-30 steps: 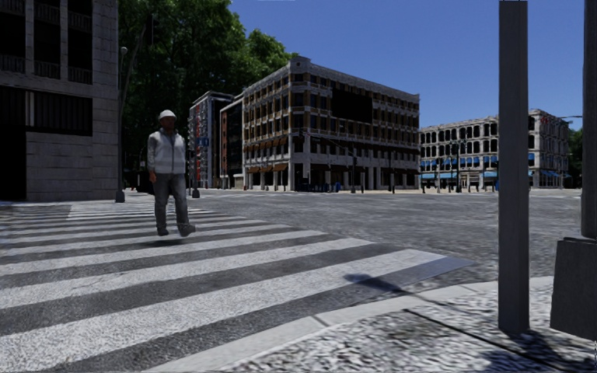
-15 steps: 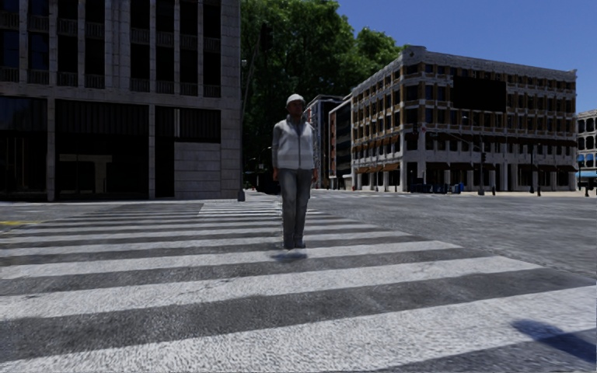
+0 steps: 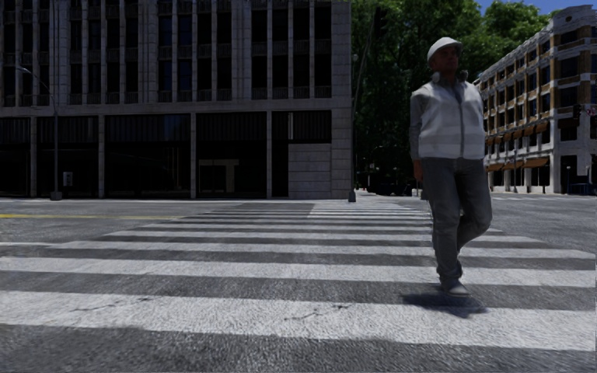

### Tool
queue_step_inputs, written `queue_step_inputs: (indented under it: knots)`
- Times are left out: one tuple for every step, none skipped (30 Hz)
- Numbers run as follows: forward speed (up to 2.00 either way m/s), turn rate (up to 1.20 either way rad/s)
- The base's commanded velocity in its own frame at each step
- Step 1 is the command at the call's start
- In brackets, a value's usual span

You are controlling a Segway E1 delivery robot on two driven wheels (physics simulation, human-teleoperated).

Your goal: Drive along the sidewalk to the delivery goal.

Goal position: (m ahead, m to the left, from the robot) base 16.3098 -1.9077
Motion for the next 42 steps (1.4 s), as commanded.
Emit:
queue_step_inputs:
  knots:
    - [1.17,0.72]
    - [1.17,0.72]
    - [1.23,0.56]
    - [2.00,0.00]
    - [2.00,0.00]
    - [2.00,0.00]
    - [2.00,0.00]
    - [2.00,0.00]
    - [2.00,0.00]
    - [2.00,0.00]
    - [2.00,0.00]
    - [2.00,0.00]
    - [2.00,0.00]
    - [2.00,0.00]
    - [2.00,0.00]
    - [2.00,0.00]
    - [2.00,0.00]
    - [2.00,0.00]
    - [2.00,0.00]
    - [2.00,0.00]
    - [2.00,-0.04]
    - [2.00,-0.04]
    - [2.00,-0.17]
    - [2.00,-0.27]
    - [2.00,-0.34]
    - [2.00,-0.36]
    - [2.00,-0.38]
    - [2.00,-0.38]
    - [2.00,-0.39]
    - [2.00,-0.39]
    - [2.00,-0.39]
    - [2.00,-0.39]
    - [2.00,-0.39]
    - [2.00,-0.39]
    - [2.00,-0.39]
    - [2.00,-0.39]
    - [2.00,-0.39]
    - [2.00,-0.39]
    - [2.00,-0.39]
    - [2.00,-0.39]
    - [2.00,-0.39]
    - [2.00,-0.39]
